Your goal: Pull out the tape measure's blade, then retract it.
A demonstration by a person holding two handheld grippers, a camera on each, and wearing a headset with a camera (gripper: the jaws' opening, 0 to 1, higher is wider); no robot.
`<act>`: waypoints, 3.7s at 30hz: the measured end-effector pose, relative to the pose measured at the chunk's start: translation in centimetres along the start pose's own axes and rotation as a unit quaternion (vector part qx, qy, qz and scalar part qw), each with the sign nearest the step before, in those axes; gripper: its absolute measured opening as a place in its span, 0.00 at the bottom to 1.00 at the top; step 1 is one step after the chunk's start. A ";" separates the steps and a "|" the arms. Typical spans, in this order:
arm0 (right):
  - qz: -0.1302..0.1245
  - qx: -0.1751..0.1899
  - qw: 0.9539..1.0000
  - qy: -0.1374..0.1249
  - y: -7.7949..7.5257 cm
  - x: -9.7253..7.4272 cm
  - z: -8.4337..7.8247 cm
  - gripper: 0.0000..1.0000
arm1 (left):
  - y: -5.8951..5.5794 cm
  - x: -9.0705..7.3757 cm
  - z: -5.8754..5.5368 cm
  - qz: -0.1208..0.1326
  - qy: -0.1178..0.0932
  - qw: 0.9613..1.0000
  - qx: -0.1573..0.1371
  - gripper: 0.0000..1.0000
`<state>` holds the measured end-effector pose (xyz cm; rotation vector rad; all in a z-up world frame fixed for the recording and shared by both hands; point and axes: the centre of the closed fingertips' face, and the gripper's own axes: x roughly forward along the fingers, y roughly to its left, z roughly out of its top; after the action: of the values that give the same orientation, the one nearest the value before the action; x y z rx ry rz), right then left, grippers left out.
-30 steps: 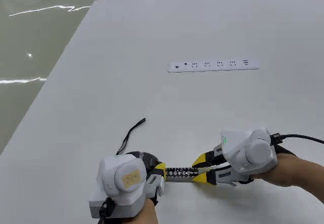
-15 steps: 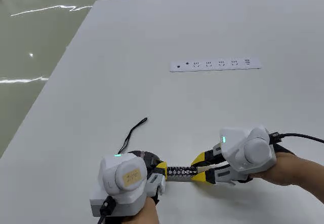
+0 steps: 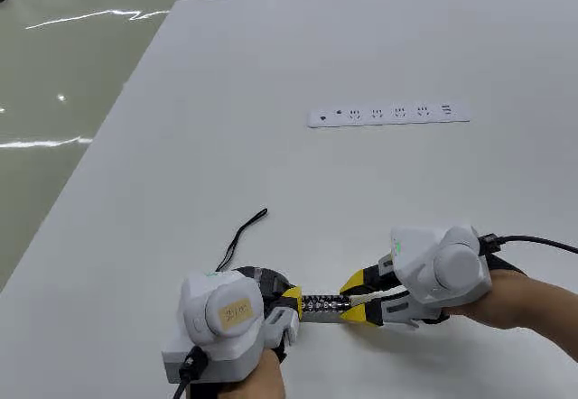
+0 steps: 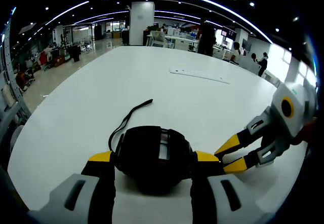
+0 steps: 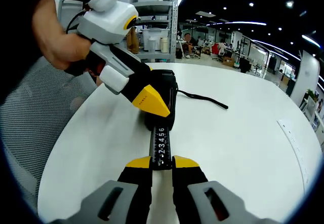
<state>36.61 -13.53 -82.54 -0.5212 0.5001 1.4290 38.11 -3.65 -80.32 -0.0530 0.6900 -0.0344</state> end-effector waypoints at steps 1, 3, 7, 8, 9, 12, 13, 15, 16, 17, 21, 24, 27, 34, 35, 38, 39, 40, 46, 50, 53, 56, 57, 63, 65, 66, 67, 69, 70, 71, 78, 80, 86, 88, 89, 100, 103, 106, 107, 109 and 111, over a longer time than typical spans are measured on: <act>0.000 -0.001 1.000 0.000 0.0 0.1 0.1 0.14 | 0.0 0.0 0.0 0.000 0.000 1.000 -0.001 0.55; 0.001 -0.001 1.000 0.000 0.0 0.2 0.2 0.14 | 0.1 0.0 0.0 -0.001 0.000 1.000 -0.002 0.55; 0.001 -0.001 1.000 -0.001 0.1 0.3 0.3 0.14 | 0.1 0.0 0.0 -0.004 -0.001 1.000 -0.003 0.55; 0.001 -0.001 1.000 -0.001 0.1 0.4 0.4 0.14 | 0.1 0.0 0.0 -0.005 -0.001 1.000 -0.003 0.55; 0.001 -0.001 1.000 -0.001 0.1 0.4 0.4 0.14 | 0.1 0.0 0.0 -0.005 -0.001 1.000 -0.003 0.55; 0.002 -0.001 1.000 -0.001 0.1 0.5 0.5 0.14 | 0.1 0.0 0.0 -0.007 -0.001 1.000 -0.003 0.55; 0.002 0.000 1.000 -0.001 0.1 0.5 0.5 0.14 | 0.1 0.0 0.1 -0.007 -0.001 1.000 -0.004 0.55; 0.002 0.000 1.000 -0.001 0.2 0.5 0.6 0.14 | 0.1 0.0 0.0 -0.009 -0.001 1.000 -0.004 0.55; 0.003 0.000 1.000 0.000 0.2 0.6 0.6 0.14 | 0.1 0.0 0.0 -0.009 -0.001 1.000 -0.003 0.55; 0.003 -0.001 1.000 0.000 0.2 0.6 0.6 0.14 | 0.1 0.0 0.0 -0.009 -0.001 1.000 -0.004 0.55; 0.004 0.000 1.000 -0.001 0.2 0.8 0.8 0.14 | 0.2 0.0 0.0 -0.011 0.000 1.000 -0.006 0.55; 0.005 -0.002 1.000 0.001 0.2 0.9 0.9 0.14 | 0.2 0.0 0.1 -0.011 0.000 1.000 -0.007 0.55; 0.006 -0.003 1.000 0.001 0.2 1.0 1.0 0.14 | 0.2 0.0 0.1 -0.013 0.000 1.000 -0.008 0.55; 0.007 -0.003 1.000 0.000 0.1 1.4 1.4 0.14 | 0.3 -0.1 0.2 -0.015 0.000 1.000 -0.009 0.56; 0.007 -0.004 1.000 -0.001 0.1 1.5 1.5 0.14 | 0.3 -0.1 0.2 -0.015 0.000 1.000 -0.010 0.56; 0.006 -0.005 1.000 -0.001 0.1 1.7 1.6 0.14 | 0.4 -0.1 0.2 -0.016 0.001 1.000 -0.011 0.56; 0.005 -0.005 1.000 -0.001 0.0 1.7 1.7 0.14 | 0.4 -0.1 0.2 -0.017 0.001 1.000 -0.010 0.56; 0.006 -0.006 1.000 0.000 0.0 1.8 1.7 0.14 | 0.4 -0.1 0.2 -0.017 0.001 1.000 -0.011 0.56; 0.006 -0.006 1.000 0.000 0.0 2.0 1.9 0.14 | 0.4 -0.1 0.2 -0.017 0.001 1.000 -0.012 0.56; 0.006 -0.007 1.000 -0.001 0.0 2.2 2.1 0.14 | 0.5 -0.1 0.2 -0.018 0.001 1.000 -0.014 0.56; 0.006 -0.008 1.000 -0.001 0.1 2.4 2.2 0.14 | 0.5 -0.1 0.1 -0.019 0.001 1.000 -0.014 0.56; 0.005 -0.008 1.000 0.000 0.1 2.5 2.3 0.14 | 0.5 -0.1 0.1 -0.019 0.001 1.000 -0.015 0.56; 0.005 -0.007 1.000 0.000 0.1 2.6 2.3 0.14 | 0.5 -0.1 0.1 -0.019 0.001 1.000 -0.015 0.56; 0.005 -0.007 1.000 0.002 0.1 2.9 2.5 0.14 | 0.6 -0.2 0.2 -0.020 0.001 1.000 -0.016 0.56; 0.005 -0.007 1.000 0.002 0.1 3.0 2.6 0.14 | 0.6 -0.2 0.2 -0.020 0.001 1.000 -0.016 0.56; 0.005 -0.007 1.000 0.002 0.1 3.0 2.6 0.14 | 0.6 -0.2 0.2 -0.020 0.001 1.000 -0.016 0.56; 0.005 -0.006 1.000 0.002 0.1 3.1 2.6 0.14 | 0.6 -0.2 0.2 -0.020 0.001 1.000 -0.016 0.56; 0.005 -0.005 1.000 0.002 0.1 3.1 2.7 0.14 | 0.6 -0.2 0.3 -0.020 0.001 1.000 -0.017 0.56; 0.005 -0.005 1.000 0.002 0.1 3.2 2.8 0.14 | 0.7 -0.2 0.3 -0.020 0.001 1.000 -0.018 0.56; 0.005 -0.006 1.000 0.003 0.1 3.3 2.8 0.14 | 0.7 -0.2 0.3 -0.020 0.001 1.000 -0.018 0.56; 0.004 -0.003 1.000 0.005 0.0 3.7 3.1 0.14 | 0.7 -0.2 0.3 -0.021 0.001 1.000 -0.019 0.56; 0.005 -0.003 1.000 0.006 0.0 3.8 3.2 0.14 | 0.7 -0.2 0.3 -0.021 0.001 1.000 -0.018 0.56; 0.003 0.005 1.000 0.010 0.1 4.0 3.3 0.14 | 0.8 -0.2 0.3 -0.021 0.001 1.000 -0.019 0.56; 0.004 0.006 1.000 0.011 0.1 4.1 3.2 0.14 | 0.7 -0.2 0.2 -0.021 0.002 1.000 -0.018 0.56; 0.003 0.005 1.000 0.012 0.1 4.1 3.3 0.14 | 0.7 -0.2 0.2 -0.021 0.002 1.000 -0.017 0.56; 0.000 0.014 1.000 0.019 0.2 4.5 3.2 0.15 | 0.6 -0.3 0.1 -0.019 0.002 1.000 -0.013 0.56; -0.003 0.017 1.000 0.022 0.1 4.7 3.2 0.15 | 0.6 -0.3 0.1 -0.018 0.002 1.000 -0.011 0.56; -0.005 0.018 1.000 0.022 0.1 4.7 3.1 0.15 | 0.6 -0.2 0.1 -0.018 0.002 1.000 -0.007 0.56; -0.006 0.021 1.000 0.022 0.1 4.7 3.1 0.15 | 0.6 -0.2 0.1 -0.018 0.002 1.000 -0.006 0.56; -0.007 0.023 0.999 0.021 0.2 4.7 3.0 0.15 | 0.5 -0.2 0.1 -0.017 0.003 1.000 -0.003 0.56; -0.007 0.022 1.000 0.022 0.2 4.7 3.0 0.15 | 0.5 -0.2 0.1 -0.017 0.004 1.000 -0.001 0.56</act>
<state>36.79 -7.95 -83.10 -0.5199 0.5603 1.3930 37.98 -3.15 -80.14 -0.0658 0.6979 -0.0671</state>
